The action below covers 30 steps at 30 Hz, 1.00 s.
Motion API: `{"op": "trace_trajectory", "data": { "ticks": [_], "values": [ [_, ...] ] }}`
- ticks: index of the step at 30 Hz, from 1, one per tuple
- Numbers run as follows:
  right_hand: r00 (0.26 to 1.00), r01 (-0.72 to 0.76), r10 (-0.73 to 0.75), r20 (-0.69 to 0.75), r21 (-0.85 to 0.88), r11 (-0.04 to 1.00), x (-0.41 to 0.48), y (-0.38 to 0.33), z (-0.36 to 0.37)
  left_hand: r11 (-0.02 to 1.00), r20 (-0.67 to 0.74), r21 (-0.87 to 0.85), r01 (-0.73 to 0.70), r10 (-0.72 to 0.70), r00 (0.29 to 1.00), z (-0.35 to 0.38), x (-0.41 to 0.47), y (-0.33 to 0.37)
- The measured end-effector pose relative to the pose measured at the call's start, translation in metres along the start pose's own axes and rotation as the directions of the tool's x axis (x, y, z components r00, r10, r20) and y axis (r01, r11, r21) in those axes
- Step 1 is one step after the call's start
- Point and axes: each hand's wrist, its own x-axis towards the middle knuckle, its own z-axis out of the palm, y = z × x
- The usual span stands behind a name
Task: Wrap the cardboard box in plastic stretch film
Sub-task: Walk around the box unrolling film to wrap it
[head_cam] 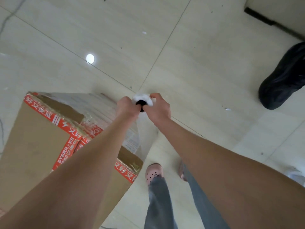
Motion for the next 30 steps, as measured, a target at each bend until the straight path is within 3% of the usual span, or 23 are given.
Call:
{"op": "trace_trajectory", "data": {
  "ticks": [3,5,8,12,16,20,23,25,28,30],
  "values": [
    [1.000,0.025,-0.025,0.019,-0.021,0.999,0.008,-0.013,0.005,0.996,0.054,-0.053,0.074,-0.071,0.996,-0.010,0.004,-0.004],
    [1.000,0.021,-0.021,-0.009,-0.042,0.999,0.009,-0.016,0.007,0.991,0.039,0.119,-0.061,0.056,0.998,-0.013,0.004,-0.001],
    [1.000,0.013,-0.014,-0.019,-0.069,0.998,0.008,-0.017,0.006,0.856,0.055,0.407,-0.317,0.324,0.945,-0.013,-0.001,0.008],
    [1.000,-0.011,0.012,0.008,-0.115,0.993,0.013,-0.027,0.004,0.743,0.074,0.539,-0.397,0.428,0.901,-0.019,0.007,0.015],
    [1.000,-0.005,0.006,0.006,-0.163,0.987,0.022,-0.048,0.004,0.850,0.037,0.433,-0.302,0.318,0.947,-0.034,0.025,0.021],
    [0.994,0.051,-0.066,-0.082,-0.169,0.984,0.032,-0.069,0.017,0.986,-0.012,0.142,-0.092,0.095,0.995,-0.049,0.041,0.014],
    [0.987,0.051,-0.082,-0.135,-0.220,0.974,0.039,-0.081,0.026,0.985,0.054,-0.136,0.103,-0.096,0.994,-0.052,0.045,0.013],
    [0.990,0.061,-0.092,-0.111,-0.261,0.963,0.043,-0.089,0.028,0.972,0.115,-0.170,0.161,-0.143,0.983,-0.054,0.048,0.012],
    [0.995,0.063,-0.083,-0.057,-0.286,0.956,0.049,-0.101,0.028,0.994,0.067,0.080,-0.071,0.066,0.996,-0.065,0.057,0.013],
    [0.997,0.064,-0.077,-0.029,-0.310,0.949,0.050,-0.106,0.031,0.940,0.077,0.190,-0.281,0.272,0.959,-0.073,0.063,0.017]
  ]
}}
